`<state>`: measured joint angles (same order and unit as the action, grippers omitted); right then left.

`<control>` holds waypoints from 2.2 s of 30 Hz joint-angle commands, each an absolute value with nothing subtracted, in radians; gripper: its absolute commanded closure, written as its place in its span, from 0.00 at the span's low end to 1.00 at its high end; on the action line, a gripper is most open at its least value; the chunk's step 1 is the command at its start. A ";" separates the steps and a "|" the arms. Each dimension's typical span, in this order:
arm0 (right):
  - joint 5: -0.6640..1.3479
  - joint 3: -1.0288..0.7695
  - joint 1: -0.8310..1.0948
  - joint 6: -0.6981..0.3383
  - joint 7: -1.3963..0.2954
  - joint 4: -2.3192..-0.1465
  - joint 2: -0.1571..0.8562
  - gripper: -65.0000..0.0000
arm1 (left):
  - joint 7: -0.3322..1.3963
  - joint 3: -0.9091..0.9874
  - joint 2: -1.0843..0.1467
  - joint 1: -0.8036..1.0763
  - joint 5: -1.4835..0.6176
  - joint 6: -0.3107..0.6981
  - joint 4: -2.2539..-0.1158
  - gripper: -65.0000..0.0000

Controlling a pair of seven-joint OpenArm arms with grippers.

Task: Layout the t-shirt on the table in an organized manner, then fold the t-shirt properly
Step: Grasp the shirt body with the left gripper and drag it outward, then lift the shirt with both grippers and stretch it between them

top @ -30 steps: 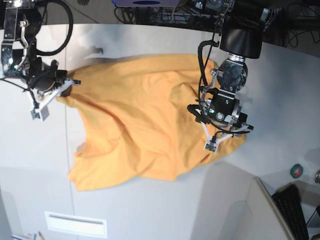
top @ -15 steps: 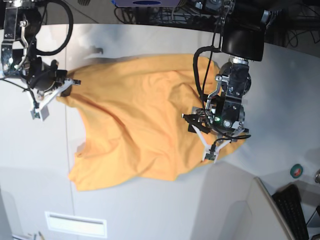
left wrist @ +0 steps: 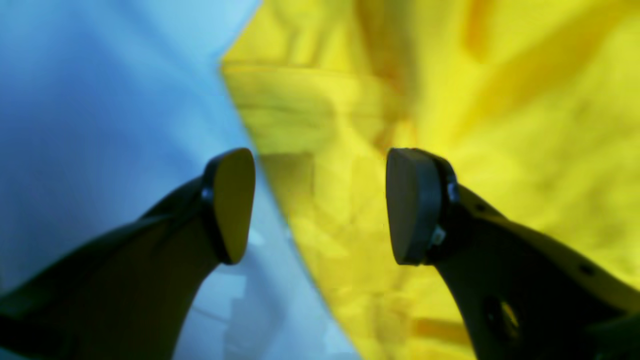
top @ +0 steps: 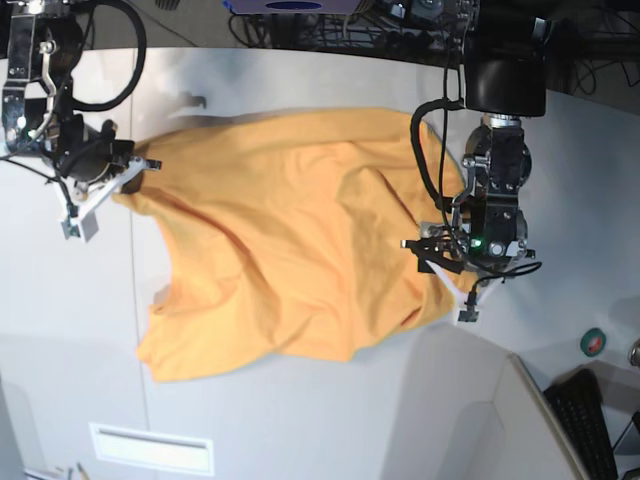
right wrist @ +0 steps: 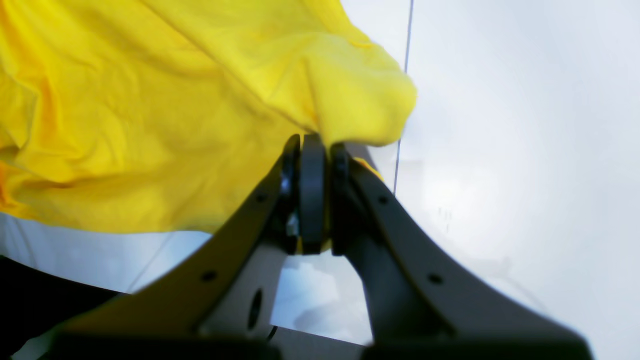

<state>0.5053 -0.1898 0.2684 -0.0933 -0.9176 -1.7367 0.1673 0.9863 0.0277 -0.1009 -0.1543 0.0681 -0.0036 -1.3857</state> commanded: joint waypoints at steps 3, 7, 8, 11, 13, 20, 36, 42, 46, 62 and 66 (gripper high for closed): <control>0.516 -0.194 0.251 -0.094 -0.901 -1.753 0.177 1.00 | 0.970 0.030 -0.101 -0.205 0.070 -0.012 -1.339 0.41; 0.516 -0.194 0.248 -0.094 -0.901 -1.753 0.177 1.00 | 0.969 0.031 -0.087 -0.226 0.070 -0.012 -1.303 0.41; 0.516 -0.194 0.248 -0.094 -0.901 -1.753 0.177 1.00 | 0.964 0.031 -0.087 -0.234 0.070 -0.012 -1.302 0.41; 0.516 -0.194 0.249 -0.094 -0.901 -1.753 0.177 1.00 | 0.943 0.031 -0.084 -0.249 0.070 -0.012 -1.283 0.41; 0.516 -0.194 0.249 -0.094 -0.901 -1.753 0.177 1.00 | 0.943 0.031 -0.071 -0.265 0.070 -0.012 -1.245 0.41; 0.516 -0.194 0.249 -0.094 -0.901 -1.753 0.177 1.00 | 0.889 0.031 -0.045 -0.295 0.068 -0.012 -1.150 0.41; 0.515 -0.194 0.248 -0.094 -0.901 -1.751 0.177 1.00 | 0.878 0.031 -0.028 -0.318 0.068 -0.010 -1.090 1.00; 0.515 -0.194 0.246 -0.094 -0.901 -1.751 0.177 1.00 | 0.885 0.035 -0.030 -0.318 0.068 -0.010 -1.096 1.00; 0.513 -0.194 0.223 -0.094 -0.901 -1.750 0.177 1.00 | 0.889 0.044 -0.036 -0.308 0.068 -0.010 -1.165 1.00; 0.513 -0.203 0.189 -0.094 -0.901 -1.690 0.177 1.00 | 1.107 0.444 -0.085 0.177 0.067 0.128 -1.888 1.00; 0.513 -0.200 0.203 -0.094 -0.901 -1.679 0.179 1.00 | 1.020 0.578 -0.059 0.335 -0.047 0.177 -1.859 1.00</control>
